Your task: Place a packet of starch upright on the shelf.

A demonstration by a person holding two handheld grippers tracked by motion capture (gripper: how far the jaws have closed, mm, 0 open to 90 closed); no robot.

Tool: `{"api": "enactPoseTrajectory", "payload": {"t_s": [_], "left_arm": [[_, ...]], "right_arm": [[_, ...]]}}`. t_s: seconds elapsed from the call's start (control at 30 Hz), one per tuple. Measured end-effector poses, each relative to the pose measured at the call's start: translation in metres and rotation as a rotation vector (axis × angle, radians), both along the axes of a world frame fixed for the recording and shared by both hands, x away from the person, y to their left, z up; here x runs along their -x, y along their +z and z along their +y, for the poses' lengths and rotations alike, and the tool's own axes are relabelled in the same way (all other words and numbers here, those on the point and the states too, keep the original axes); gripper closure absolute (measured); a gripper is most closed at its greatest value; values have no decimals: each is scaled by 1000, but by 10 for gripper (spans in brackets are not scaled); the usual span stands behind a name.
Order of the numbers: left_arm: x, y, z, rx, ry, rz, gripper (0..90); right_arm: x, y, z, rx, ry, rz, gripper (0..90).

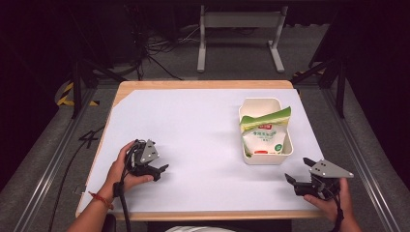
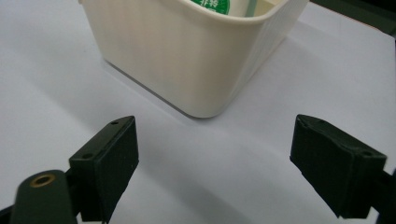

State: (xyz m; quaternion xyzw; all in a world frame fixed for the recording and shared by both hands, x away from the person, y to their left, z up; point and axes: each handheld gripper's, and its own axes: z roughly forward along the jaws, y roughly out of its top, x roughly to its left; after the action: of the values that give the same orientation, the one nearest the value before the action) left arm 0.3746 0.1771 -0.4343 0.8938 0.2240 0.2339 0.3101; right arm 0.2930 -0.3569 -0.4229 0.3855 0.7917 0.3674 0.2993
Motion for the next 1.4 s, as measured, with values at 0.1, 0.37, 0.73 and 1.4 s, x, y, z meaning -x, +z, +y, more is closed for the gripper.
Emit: {"api": "enactPoseTrajectory", "payload": {"t_s": [0.1, 0.37, 0.73, 1.4], "left_arm": [[4, -3, 7, -12, 12, 2, 108], [18, -11, 31, 47, 58, 27, 99], [42, -16, 69, 223, 133, 38, 93], [52, -13, 79, 298, 172, 15, 99]], "right_arm": [[-1, -1, -3, 3, -11, 3, 148], [-4, -4, -12, -29, -62, 7, 140], [-10, -7, -16, -17, -99, 5, 136], [-19, -5, -10, -34, -80, 1, 136]]}}
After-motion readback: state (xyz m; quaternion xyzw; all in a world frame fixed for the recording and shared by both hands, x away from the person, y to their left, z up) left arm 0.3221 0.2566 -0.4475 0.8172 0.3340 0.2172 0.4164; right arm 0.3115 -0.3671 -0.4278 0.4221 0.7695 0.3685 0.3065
